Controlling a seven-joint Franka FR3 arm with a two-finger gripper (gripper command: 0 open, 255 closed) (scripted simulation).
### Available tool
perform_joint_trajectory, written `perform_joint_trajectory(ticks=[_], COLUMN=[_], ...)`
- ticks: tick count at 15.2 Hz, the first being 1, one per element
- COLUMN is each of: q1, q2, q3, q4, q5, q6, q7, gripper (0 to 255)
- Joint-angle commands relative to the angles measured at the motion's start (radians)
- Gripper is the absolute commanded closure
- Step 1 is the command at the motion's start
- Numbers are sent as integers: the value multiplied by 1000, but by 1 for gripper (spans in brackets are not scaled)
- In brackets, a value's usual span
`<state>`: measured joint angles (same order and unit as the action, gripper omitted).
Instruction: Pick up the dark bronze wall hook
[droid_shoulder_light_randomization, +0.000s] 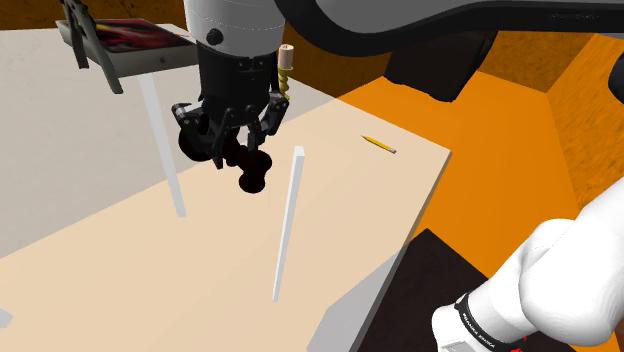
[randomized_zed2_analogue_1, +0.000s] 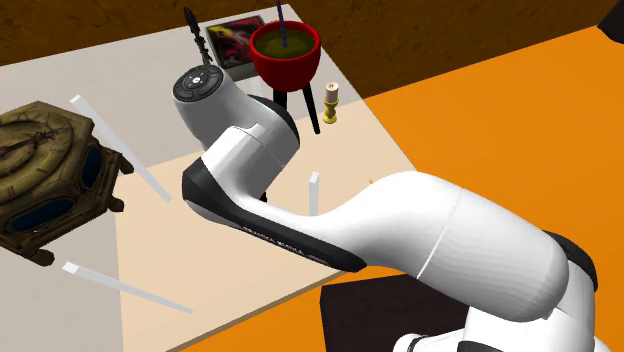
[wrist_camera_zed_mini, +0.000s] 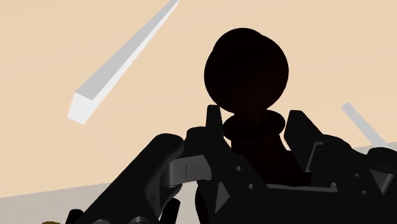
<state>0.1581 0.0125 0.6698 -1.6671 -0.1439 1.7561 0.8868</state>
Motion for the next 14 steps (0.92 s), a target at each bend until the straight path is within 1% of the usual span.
perform_joint_trajectory(ticks=[1,5,14], q1=[0,0,11], q2=[0,0,34], q3=[0,0,9], q4=[-1,-1,156], q5=[0,0,-21], q6=[0,0,-131], q7=[0,0,1], gripper=[255,255,255])
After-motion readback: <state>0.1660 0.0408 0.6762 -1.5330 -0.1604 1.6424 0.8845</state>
